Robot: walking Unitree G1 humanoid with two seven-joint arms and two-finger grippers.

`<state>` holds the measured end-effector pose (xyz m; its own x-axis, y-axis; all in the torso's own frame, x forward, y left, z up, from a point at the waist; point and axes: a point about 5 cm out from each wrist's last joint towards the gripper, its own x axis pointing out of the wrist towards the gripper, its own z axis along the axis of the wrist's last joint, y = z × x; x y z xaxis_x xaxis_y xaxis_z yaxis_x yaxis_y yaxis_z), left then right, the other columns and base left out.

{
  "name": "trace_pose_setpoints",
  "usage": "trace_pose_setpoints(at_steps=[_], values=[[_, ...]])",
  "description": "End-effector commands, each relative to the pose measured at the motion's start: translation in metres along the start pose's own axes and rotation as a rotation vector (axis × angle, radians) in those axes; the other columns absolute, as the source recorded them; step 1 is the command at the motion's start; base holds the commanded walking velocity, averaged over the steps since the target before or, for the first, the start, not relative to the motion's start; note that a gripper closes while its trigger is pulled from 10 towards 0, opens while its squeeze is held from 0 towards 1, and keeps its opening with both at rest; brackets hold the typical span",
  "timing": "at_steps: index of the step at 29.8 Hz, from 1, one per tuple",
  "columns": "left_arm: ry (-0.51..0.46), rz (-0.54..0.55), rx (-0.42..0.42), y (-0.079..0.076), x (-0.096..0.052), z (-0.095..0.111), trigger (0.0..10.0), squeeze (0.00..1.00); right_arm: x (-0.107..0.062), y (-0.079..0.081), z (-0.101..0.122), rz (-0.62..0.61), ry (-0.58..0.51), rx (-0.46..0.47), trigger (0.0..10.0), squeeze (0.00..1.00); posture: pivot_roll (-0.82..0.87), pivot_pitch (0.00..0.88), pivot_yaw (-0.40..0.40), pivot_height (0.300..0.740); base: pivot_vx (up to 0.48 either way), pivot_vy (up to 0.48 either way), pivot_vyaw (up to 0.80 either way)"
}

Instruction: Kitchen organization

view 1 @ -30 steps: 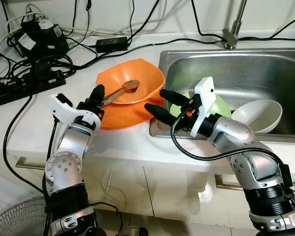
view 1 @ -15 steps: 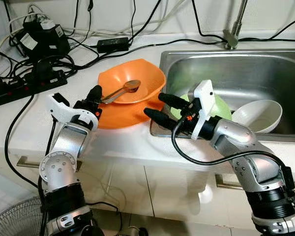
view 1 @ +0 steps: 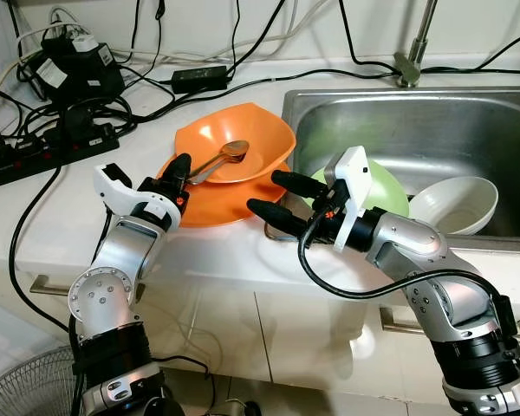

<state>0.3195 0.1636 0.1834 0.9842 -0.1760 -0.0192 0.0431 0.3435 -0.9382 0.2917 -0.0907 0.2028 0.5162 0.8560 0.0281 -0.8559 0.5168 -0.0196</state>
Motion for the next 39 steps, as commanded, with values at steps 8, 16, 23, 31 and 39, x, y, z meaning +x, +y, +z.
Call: trace_pose_setpoints(at_steps=[8, 16, 23, 31, 39], values=[[-0.001, 0.007, -0.018, 0.001, 0.000, 0.004, 0.0, 0.00, 0.003, 0.005, 0.002, 0.027, -0.010, -0.008, 10.0, 0.00, -0.02, 0.049, 0.158, 0.740, 0.000, 0.000, 0.00], [-0.038, 0.002, -0.031, -0.001, 0.000, 0.009, 0.0, 0.00, 0.004, 0.005, 0.001, 0.023, -0.008, -0.009, 10.0, 0.00, -0.02, 0.049, 0.156, 0.740, 0.000, 0.000, 0.00], [-0.159, -0.073, -0.044, -0.013, -0.001, 0.027, 0.0, 0.00, 0.005, 0.003, 0.002, 0.012, -0.015, -0.007, 10.0, 0.00, -0.02, 0.048, 0.156, 0.740, 0.000, 0.000, 0.00], [-0.140, -0.268, -0.012, -0.033, 0.000, 0.029, 0.0, 0.00, 0.007, -0.005, 0.007, -0.056, -0.077, 0.073, 10.0, 0.00, -0.02, 0.048, 0.154, 0.740, 0.000, 0.000, 0.00], [-0.017, -0.466, -0.040, -0.067, -0.008, 0.005, 0.0, 0.00, 0.020, -0.007, 0.024, -0.079, -0.224, 0.271, 10.0, 0.00, -0.03, 0.045, 0.151, 0.740, 0.000, 0.000, 0.00]])
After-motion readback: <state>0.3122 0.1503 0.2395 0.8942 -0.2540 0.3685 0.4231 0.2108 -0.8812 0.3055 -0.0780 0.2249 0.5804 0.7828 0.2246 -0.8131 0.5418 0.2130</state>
